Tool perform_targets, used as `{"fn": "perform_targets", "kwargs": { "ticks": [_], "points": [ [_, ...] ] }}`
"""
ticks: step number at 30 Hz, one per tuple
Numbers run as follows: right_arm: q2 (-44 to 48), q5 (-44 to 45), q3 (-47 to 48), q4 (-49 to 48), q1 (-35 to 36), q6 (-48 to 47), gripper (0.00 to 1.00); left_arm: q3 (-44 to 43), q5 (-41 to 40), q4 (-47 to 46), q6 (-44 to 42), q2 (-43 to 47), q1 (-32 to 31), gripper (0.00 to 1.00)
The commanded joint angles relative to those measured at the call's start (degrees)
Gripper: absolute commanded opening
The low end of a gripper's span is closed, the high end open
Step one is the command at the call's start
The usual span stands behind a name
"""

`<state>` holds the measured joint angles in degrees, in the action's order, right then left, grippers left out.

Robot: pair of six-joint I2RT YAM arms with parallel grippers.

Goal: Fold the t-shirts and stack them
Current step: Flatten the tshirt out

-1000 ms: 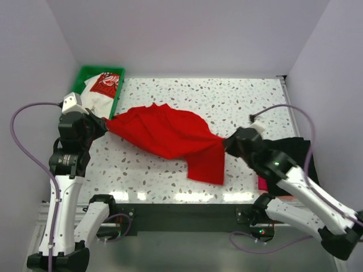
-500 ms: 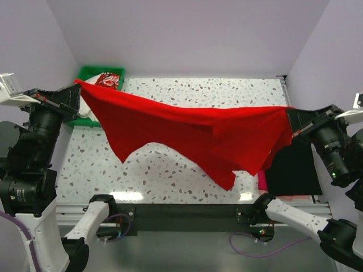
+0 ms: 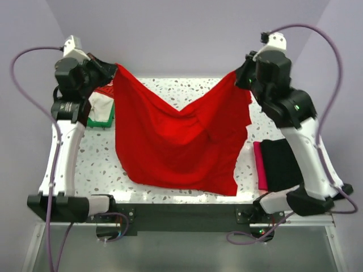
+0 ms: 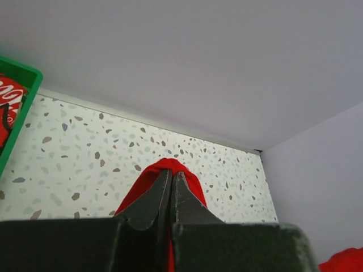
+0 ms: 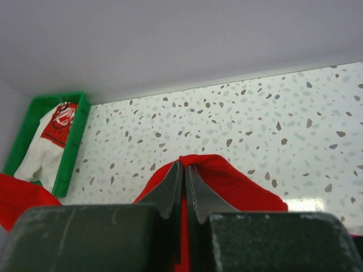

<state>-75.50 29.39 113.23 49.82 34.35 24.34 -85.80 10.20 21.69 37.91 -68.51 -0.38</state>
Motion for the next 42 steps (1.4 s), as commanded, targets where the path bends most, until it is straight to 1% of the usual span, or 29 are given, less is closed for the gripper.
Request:
{"fn": "perform_targets", "kwargs": {
  "ticks": [1,2,4,5,6,7,8,9,10,11,12,13,14,16,19,22,23,25,26,27,28,29,30,31,32,33,35,38,42],
  "points": [
    [-8.84,-14.85,3.83,-10.17,-11.74,0.35,0.0,-3.22,2.81,-13.16,1.9,-7.75,0.38,0.0],
    [-14.96,-20.89,8.28,-10.88,-13.94,1.49,0.0,-4.97,3.25,-14.3,2.16,-13.09,0.38,0.0],
    [-22.28,-25.76,14.88,-12.2,-18.43,3.78,0.0,-11.56,4.92,-17.73,3.22,-19.0,0.38,0.0],
    [-25.45,-27.52,22.92,-12.81,-20.62,4.48,0.0,-14.54,5.53,-18.26,3.66,-25.47,0.38,0.0],
    [-32.88,-30.67,27.44,-13.08,-21.77,6.23,0.0,-21.97,6.84,-18.35,4.71,-28.93,1.95,0.0],
    [-36.08,-32.18,32.09,-13.35,-22.74,7.21,0.0,-26.22,7.81,-18.35,5.41,-32.27,2.23,0.0],
    [-39.34,-33.33,40.15,-14.74,-23.88,8.35,0.0,-30.7,8.87,-18.35,6.12,-38.91,2.49,0.0],
    [-42.41,-35.08,42.49,-16.41,-26.33,11.14,0.0,-40.4,10.27,-16.96,6.99,-42.11,3.1,0.0],
    [-42.62,-35.71,42.95,-18.86,-27.48,12.56,0.0,-45.55,10.89,-16.42,8.74,-45.28,3.54,0.0],
    [-41.75,-36.24,39.21,-25.5,-28.62,13.97,0.0,-50.12,11.33,-16.16,9.63,-50.09,3.98,0.0],
    [-40.52,-36.33,36.04,-29.04,-30.46,15.98,0.0,-56.08,12.03,-17.11,10.6,-51.53,5.12,0.0],
    [-36.86,-35.46,32.88,-32.21,-31.26,16.35,0.0,-56.93,12.39,-18.69,12.87,-52.24,5.74,0.0],
    [-35.69,-34.93,28.93,-35.38,-32.06,16.27,0.0,-56.06,13.09,-23.93,14.02,-51.38,7.05,0.0],
    [-33.06,-35.01,27.14,-35.94,-32.59,15.92,0.0,-49.66,13.27,-28.0,15.87,-49.01,8.2,0.0],
    [-29.97,-35.71,21.44,-36.99,-32.85,15.48,0.0,-43.07,13.97,-29.86,15.18,-45.32,9.7,0.0],
    [-24.97,-36.68,11.87,-37.17,-32.85,15.65,0.0,-34.9,14.85,-30.92,14.21,-41.98,9.87,0.0],
    [-22.17,-37.2,5.05,-37.95,-32.85,16.0,0.0,-32.53,15.2,-31.01,14.12,-40.14,9.96,0.0],
    [-18.73,-37.3,-2.8,-39.01,-32.77,16.44,0.0,-24.27,15.38,-31.97,13.25,-37.85,9.96,0.0],
    [-15.76,-37.3,-10.23,-39.53,-32.85,16.7,0.0,-21.11,15.12,-32.15,12.89,-35.23,9.88,0.0],
    [-14.42,-37.21,-13.88,-39.45,-32.77,16.79,0.0,-14.38,14.68,-33.2,12.63,-33.9,9.87,0.0],
    [-13.1,-37.12,-17.48,-39.45,-32.85,16.97,0.0,-10.92,14.59,-33.82,12.54,-32.58,9.87,0.0],
    [-11.61,-37.12,-24.39,-39.54,-32.77,17.41,0.0,-7.75,14.59,-34.0,12.45,-30.21,9.87,0.0],
    [-9.51,-37.3,-27.68,-39.45,-32.85,17.58,0.0,-1.45,14.15,-34.08,12.28,-28.97,9.96,0.0],
    [-8.44,-37.38,-30.84,-39.36,-32.85,17.76,0.0,1.92,13.71,-34.35,11.93,-27.74,9.88,0.0],
    [-7.73,-37.65,-36.62,-39.1,-32.85,18.11,0.0,5.17,13.27,-34.61,11.84,-25.38,9.87,0.0],
    [-6.6,-37.82,-39.2,-38.75,-32.85,18.2,0.0,11.03,11.88,-34.53,11.66,-24.23,9.96,0.0],
    [-5.71,-38.09,-46.21,-37.44,-32.85,17.85,0.0,16.51,11.25,-35.05,11.48,-21.59,9.88,0.0],
    [-4.13,-37.91,-53.36,-35.94,-32.85,16.8,0.0,26.88,10.2,-34.62,11.84,-19.3,9.96,0.0],
    [-3.16,-36.25,-58.38,-31.55,-32.77,14.51,0.0,34.89,8.18,-32.33,11.83,-15.96,9.96,0.0]
  ]
}}
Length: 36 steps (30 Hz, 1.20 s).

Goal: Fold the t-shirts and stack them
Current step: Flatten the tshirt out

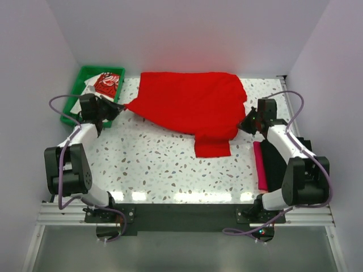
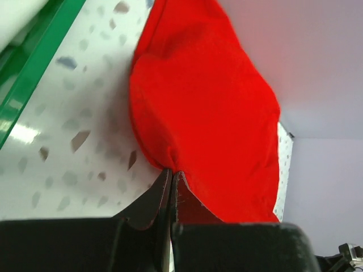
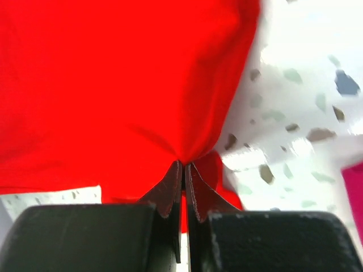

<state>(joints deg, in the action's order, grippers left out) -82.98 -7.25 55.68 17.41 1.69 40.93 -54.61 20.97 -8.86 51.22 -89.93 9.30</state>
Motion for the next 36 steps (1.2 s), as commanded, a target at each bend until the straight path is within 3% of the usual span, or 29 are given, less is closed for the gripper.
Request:
{"fn": "perform_targets", "kwargs": {
  "ticks": [1,4,9,12,13,15,16,21,25,28,36],
  "points": [
    [5.01,1.17,-2.66,2.18,-0.2,-2.43,0.0,5.37,-2.95,-1.51,-1.56,7.21,0.28,0.0],
    [6.59,2.84,-6.79,3.16,-0.29,-4.01,0.0,11.26,-5.58,1.21,-1.91,11.25,0.28,0.0],
    [8.18,3.38,-11.38,2.98,-0.38,-5.51,0.09,19.79,-8.14,2.18,-2.09,16.18,0.19,0.0],
    [10.38,3.29,-13.58,3.24,-0.38,-6.3,0.32,22.7,-8.05,2.18,-2.62,17.59,0.19,0.01],
    [11.17,3.73,-13.84,4.38,-0.38,-7.17,0.48,23.92,-8.05,1.57,-2.53,18.29,0.19,0.03],
    [14.32,4.17,-14.19,5.7,-0.29,-7.88,0.61,24.64,-7.79,1.22,-3.14,18.82,0.19,0.06],
    [15.47,4.43,-14.28,7.45,-0.11,-8.4,0.63,24.99,-7.7,1.13,-3.32,18.83,0.11,0.07],
    [25.47,8.8,-18.31,11.59,4.88,-7.97,0.62,25.96,-6.82,0.69,-3.5,20.14,0.1,0.09],
    [27.79,14.96,-22.19,11.86,15.42,-2.98,0.54,26.66,-6.73,0.78,-3.41,21.37,0.11,0.1],
    [24.72,17.17,-25.09,8.62,20.18,0.37,0.48,26.92,-6.47,0.6,-3.15,22.08,0.11,0.1],
    [12.41,28.42,-21.67,4.39,28.71,3.63,0.49,27.63,-5.68,0.43,-3.94,22.43,0.1,0.11]
  ]
}}
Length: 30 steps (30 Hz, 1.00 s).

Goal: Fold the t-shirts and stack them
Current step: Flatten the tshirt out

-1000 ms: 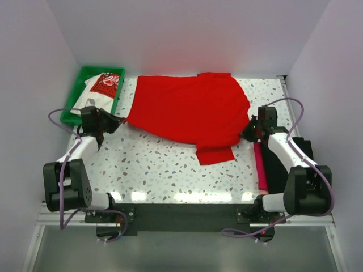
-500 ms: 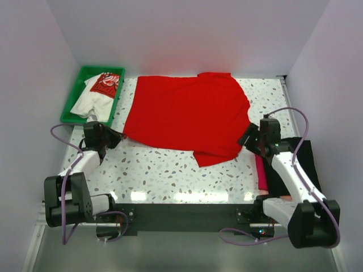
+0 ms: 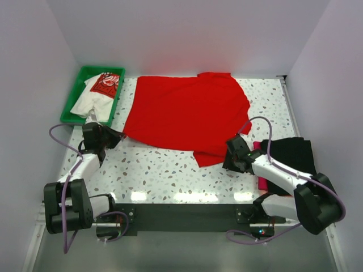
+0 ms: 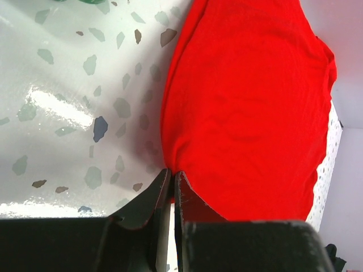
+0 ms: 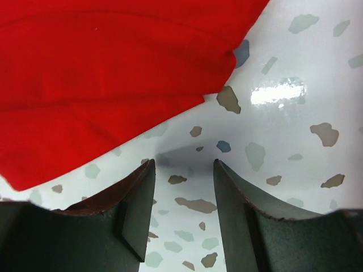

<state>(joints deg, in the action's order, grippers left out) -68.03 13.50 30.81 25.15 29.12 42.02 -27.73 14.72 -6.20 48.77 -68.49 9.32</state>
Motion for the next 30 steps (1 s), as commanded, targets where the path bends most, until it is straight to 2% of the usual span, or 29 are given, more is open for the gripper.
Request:
{"fn": "perform_targets", "kwargs": {
  "ticks": [1,5,14,25,28,30],
  "points": [
    [-3.24,8.03,3.38,-3.87,1.37,2.71,0.5,0.92,0.66,-2.59,-1.49,0.9,0.08,0.11],
    [-4.57,9.88,2.86,-5.72,1.73,3.86,0.51,1.45,1.27,-3.38,-1.23,0.46,0.08,0.11],
    [-0.44,10.59,2.24,-6.6,2.43,5.35,0.51,1.62,1.89,-4.26,-1.4,-0.68,0.17,0.1],
    [-8.78,11.73,4.96,-7.3,3.22,5.27,0.49,1.8,2.33,-4.88,-1.22,-1.47,0.17,0.09],
    [-9.31,12.25,4.88,-7.31,3.74,5.44,0.44,1.71,2.42,-4.7,-1.22,-1.39,0.17,0.09],
    [-9.05,12.34,4.61,-6.78,4.1,5.62,0.34,1.88,2.33,-4.61,-1.22,-1.38,0.17,0.09]
  ]
}}
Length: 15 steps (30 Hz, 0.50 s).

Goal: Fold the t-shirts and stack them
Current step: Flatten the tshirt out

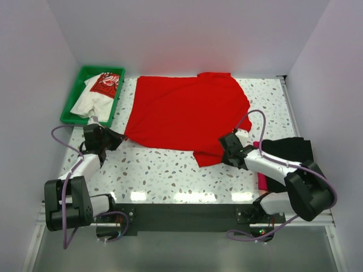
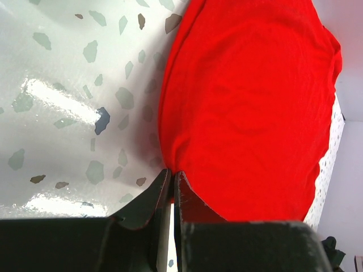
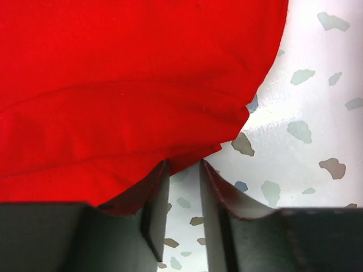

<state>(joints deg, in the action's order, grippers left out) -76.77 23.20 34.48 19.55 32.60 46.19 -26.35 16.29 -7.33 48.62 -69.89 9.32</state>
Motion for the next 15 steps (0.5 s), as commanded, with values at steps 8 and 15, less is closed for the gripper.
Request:
{"fn": "perform_targets", "kwargs": {
  "ticks": [8,15],
  "points": [
    [6.27,0.18,-0.99,4.0,1.68,1.27,0.0,0.95,0.23,-2.95,-1.07,0.8,0.08,0.08],
    [20.77,-6.41,-5.64,12.51,3.26,2.32,0.0,2.27,-0.47,-2.33,-1.07,2.03,0.17,0.08]
  ]
}}
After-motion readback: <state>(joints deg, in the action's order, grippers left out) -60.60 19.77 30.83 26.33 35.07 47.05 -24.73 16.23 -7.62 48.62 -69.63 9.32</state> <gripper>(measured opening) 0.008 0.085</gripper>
